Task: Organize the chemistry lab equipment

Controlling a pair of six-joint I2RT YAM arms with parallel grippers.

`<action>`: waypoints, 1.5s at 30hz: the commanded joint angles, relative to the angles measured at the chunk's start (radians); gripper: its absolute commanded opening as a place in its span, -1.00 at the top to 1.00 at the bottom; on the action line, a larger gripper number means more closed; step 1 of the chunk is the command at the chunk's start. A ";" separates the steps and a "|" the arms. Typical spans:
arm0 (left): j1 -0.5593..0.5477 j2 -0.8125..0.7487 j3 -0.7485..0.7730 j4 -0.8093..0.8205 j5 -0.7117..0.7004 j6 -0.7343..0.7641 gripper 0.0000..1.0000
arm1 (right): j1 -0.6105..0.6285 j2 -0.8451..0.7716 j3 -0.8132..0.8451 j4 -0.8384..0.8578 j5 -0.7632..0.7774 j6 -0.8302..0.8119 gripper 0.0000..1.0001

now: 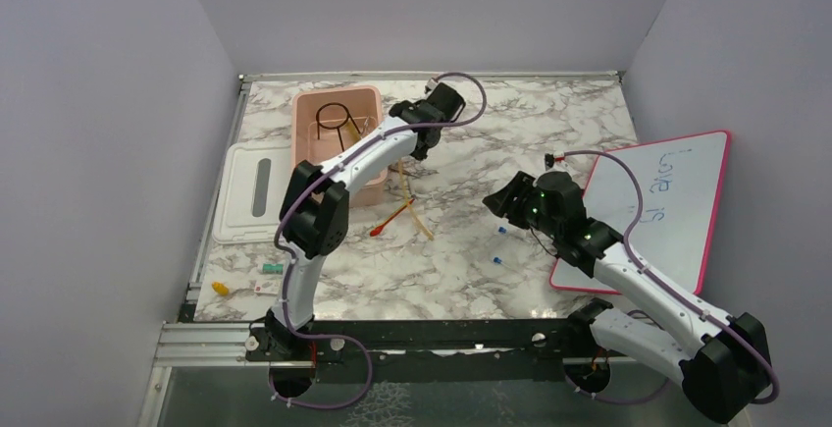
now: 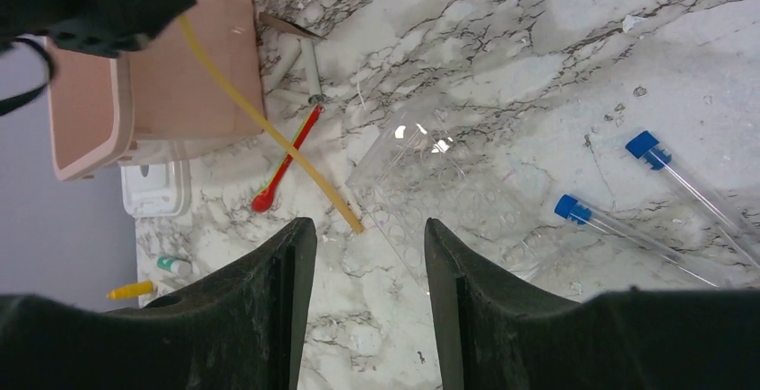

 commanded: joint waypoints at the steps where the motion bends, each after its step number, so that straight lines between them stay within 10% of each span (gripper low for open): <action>1: -0.012 -0.165 0.056 -0.012 0.110 -0.009 1.00 | -0.004 -0.021 0.028 -0.007 0.032 -0.008 -0.04; 22: 0.028 -0.358 0.332 -0.088 -0.169 0.151 1.00 | -0.003 -0.062 0.058 -0.064 0.022 0.024 -0.03; 45: 0.203 -0.789 -0.606 0.311 -0.093 0.029 1.00 | -0.003 -0.087 0.053 -0.079 -0.003 0.041 0.00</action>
